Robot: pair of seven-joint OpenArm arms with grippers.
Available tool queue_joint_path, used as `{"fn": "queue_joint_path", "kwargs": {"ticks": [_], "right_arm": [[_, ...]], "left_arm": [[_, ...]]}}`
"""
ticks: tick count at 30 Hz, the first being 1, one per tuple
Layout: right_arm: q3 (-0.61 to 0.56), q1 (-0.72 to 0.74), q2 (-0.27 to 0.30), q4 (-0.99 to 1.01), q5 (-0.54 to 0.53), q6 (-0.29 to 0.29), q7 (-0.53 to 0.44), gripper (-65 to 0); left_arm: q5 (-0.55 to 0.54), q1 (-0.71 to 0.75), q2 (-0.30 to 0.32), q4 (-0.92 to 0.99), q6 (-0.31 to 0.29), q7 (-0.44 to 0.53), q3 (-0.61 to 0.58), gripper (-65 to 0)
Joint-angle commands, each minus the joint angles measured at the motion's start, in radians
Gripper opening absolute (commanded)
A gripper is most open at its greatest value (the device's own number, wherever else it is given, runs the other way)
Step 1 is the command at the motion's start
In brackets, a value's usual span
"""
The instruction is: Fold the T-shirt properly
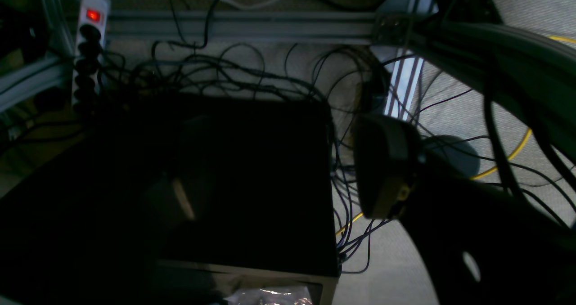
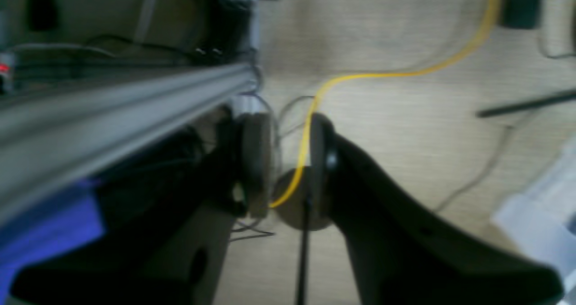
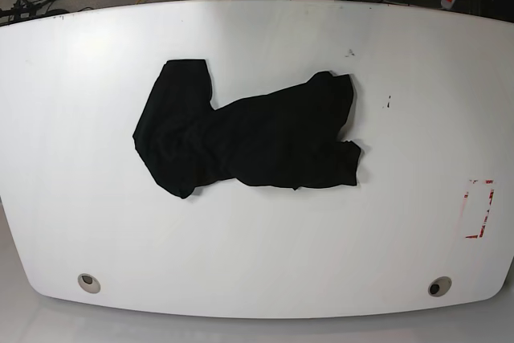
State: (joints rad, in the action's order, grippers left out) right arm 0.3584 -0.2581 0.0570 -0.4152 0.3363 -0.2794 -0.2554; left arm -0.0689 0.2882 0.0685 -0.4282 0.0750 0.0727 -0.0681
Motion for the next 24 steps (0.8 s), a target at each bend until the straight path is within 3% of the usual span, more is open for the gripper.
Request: {"fn": "queue_joint_path", "kwargs": {"ticks": [1, 6, 10, 16, 18, 24], "right_arm": [[-0.002, -0.028, -0.013, -0.086, -0.006, -0.014, 0.029, -51.2], [-0.002, -0.119, -0.035, -0.247, -0.007, -0.021, 0.081, -51.4], [-0.002, -0.185, -0.044, -0.339, -0.007, -0.071, 0.089, -51.4], [-0.002, -0.272, -0.044, -0.449, -0.009, -0.085, 0.095, -51.4], [-0.002, -0.303, -0.046, -0.492, -0.010, -0.120, 0.095, -51.4], [-0.061, -0.404, -0.032, -0.624, -0.136, -0.182, 0.097, -51.4]], "left_arm": [[0.001, 0.065, 0.006, -0.103, 0.006, 0.003, 0.004, -21.9], [-0.002, 0.162, 0.026, -0.226, 0.006, 0.003, 0.006, -22.1], [-0.004, 0.243, 0.043, -0.331, 0.006, 0.003, 0.006, -22.1], [-0.004, 0.375, 0.046, -0.498, 0.006, 0.008, 0.007, -22.1], [-0.004, 0.417, 0.060, -0.555, 0.007, 0.008, 0.007, -22.1], [-0.004, 0.541, 0.073, -0.728, 0.009, 0.009, 0.007, -22.2]]}}
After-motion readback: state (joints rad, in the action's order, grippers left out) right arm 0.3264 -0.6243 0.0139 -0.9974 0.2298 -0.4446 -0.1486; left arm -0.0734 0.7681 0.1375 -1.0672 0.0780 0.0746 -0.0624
